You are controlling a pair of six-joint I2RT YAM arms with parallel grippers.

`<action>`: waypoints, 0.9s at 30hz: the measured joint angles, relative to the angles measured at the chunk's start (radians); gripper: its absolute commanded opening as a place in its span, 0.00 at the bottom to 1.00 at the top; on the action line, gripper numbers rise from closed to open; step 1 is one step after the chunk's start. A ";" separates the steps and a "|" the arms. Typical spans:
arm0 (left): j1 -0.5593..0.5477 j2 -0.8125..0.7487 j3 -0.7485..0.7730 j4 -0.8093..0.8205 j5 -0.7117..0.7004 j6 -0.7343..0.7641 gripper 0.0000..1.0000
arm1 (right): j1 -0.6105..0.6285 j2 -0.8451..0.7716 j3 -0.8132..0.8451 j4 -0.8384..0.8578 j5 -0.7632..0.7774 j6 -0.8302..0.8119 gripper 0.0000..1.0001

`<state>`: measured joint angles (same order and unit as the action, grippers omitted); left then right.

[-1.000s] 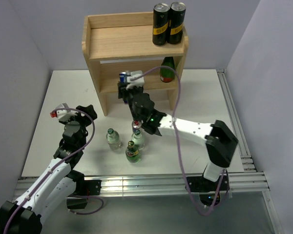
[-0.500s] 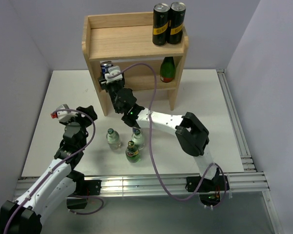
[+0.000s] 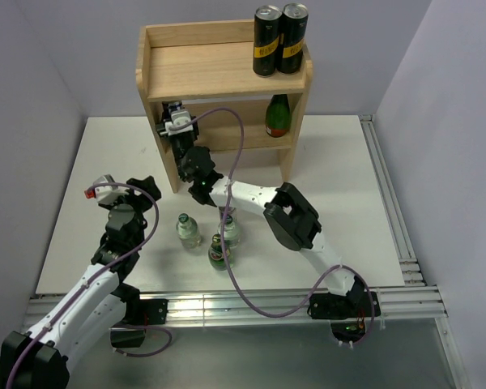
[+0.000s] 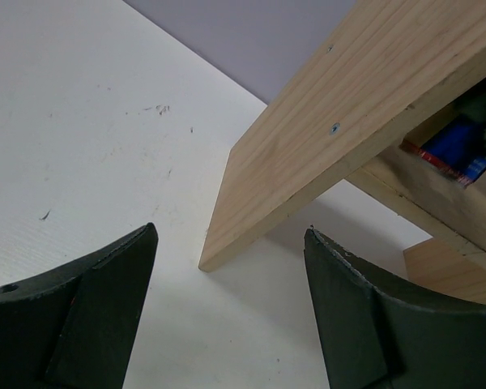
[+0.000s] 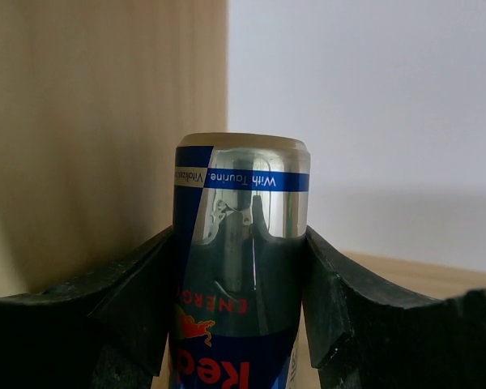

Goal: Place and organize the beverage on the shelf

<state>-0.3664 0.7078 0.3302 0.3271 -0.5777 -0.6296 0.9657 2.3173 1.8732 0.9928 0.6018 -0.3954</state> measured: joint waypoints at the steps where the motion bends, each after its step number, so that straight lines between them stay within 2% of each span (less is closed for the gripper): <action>1: -0.001 0.002 0.000 0.005 -0.003 0.000 0.79 | -0.005 0.008 0.025 0.002 0.000 -0.001 0.00; 10: -0.004 0.024 -0.001 0.013 -0.014 0.001 0.79 | -0.058 0.084 0.154 0.043 -0.022 -0.010 0.00; 17: -0.011 0.045 -0.001 0.023 -0.022 0.006 0.79 | -0.101 0.137 0.163 0.047 -0.048 0.041 0.00; 22: -0.018 0.045 -0.001 0.028 -0.026 0.009 0.79 | -0.109 0.129 0.123 0.094 -0.058 0.076 0.00; 27: -0.024 0.045 -0.001 0.028 -0.032 0.011 0.79 | -0.105 0.076 0.010 0.167 -0.071 0.091 0.00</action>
<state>-0.3901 0.7525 0.3290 0.3550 -0.6098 -0.6186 0.8612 2.3928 1.8835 1.1599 0.5304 -0.3042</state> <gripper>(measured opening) 0.791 0.625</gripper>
